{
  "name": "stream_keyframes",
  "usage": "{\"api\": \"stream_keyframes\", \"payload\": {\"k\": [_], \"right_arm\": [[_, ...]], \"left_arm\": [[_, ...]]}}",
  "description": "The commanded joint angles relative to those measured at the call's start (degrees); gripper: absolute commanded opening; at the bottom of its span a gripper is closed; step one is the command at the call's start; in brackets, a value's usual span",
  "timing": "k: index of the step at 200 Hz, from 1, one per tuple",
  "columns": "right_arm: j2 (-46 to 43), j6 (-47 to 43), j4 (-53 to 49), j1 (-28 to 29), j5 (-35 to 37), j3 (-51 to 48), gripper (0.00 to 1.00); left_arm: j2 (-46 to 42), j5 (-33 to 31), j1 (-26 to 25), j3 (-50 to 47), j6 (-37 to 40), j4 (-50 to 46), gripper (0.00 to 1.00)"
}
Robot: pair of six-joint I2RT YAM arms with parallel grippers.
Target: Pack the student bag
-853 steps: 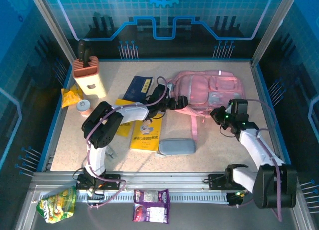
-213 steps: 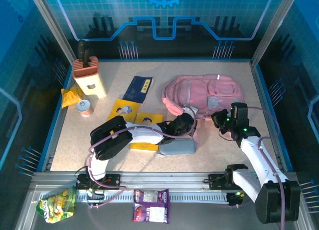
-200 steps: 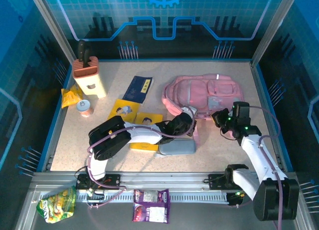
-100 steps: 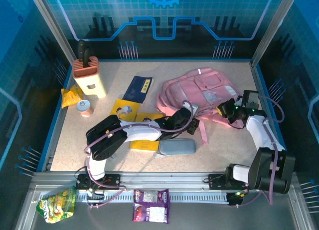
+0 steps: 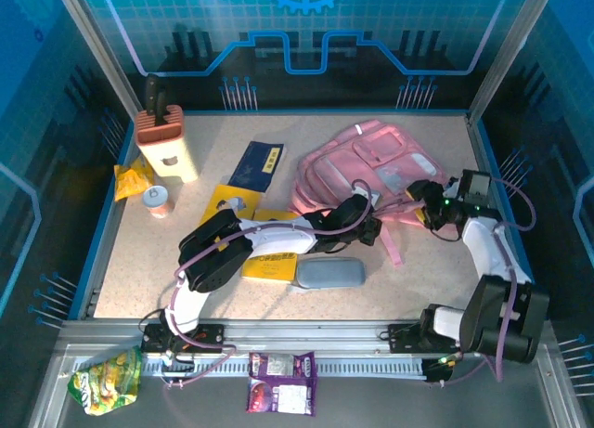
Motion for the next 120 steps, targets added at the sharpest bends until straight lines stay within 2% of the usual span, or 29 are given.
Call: {"api": "stream_keyframes", "payload": {"k": [1, 21, 52, 70, 91, 120], "right_arm": [[-4.3, 2.7, -2.4, 2.0, -3.3, -4.2, 0.74], [-5.0, 7.5, 0.4, 4.7, -4.6, -6.6, 0.78], [-1.7, 14.1, 6.9, 9.4, -4.4, -7.6, 0.77], [1.7, 17.8, 13.3, 10.4, -5.4, -8.2, 0.68], [4.8, 17.9, 14.0, 12.1, -3.6, -6.6, 0.60], [7.0, 18.2, 17.0, 11.9, -2.2, -6.3, 0.38]], "left_arm": [[0.1, 2.6, -0.1, 3.0, -0.7, 1.9, 0.00], [0.4, 3.4, -0.1, 3.3, -0.9, 2.0, 0.00], [0.0, 3.8, -0.2, 3.4, -1.2, 1.6, 0.00], [-0.2, 4.1, -0.3, 3.1, -1.1, 1.7, 0.00], [-0.4, 4.6, -0.4, 3.2, -0.7, 1.4, 0.00], [-0.7, 5.0, -0.5, 3.4, 0.3, 1.1, 0.00]]}}
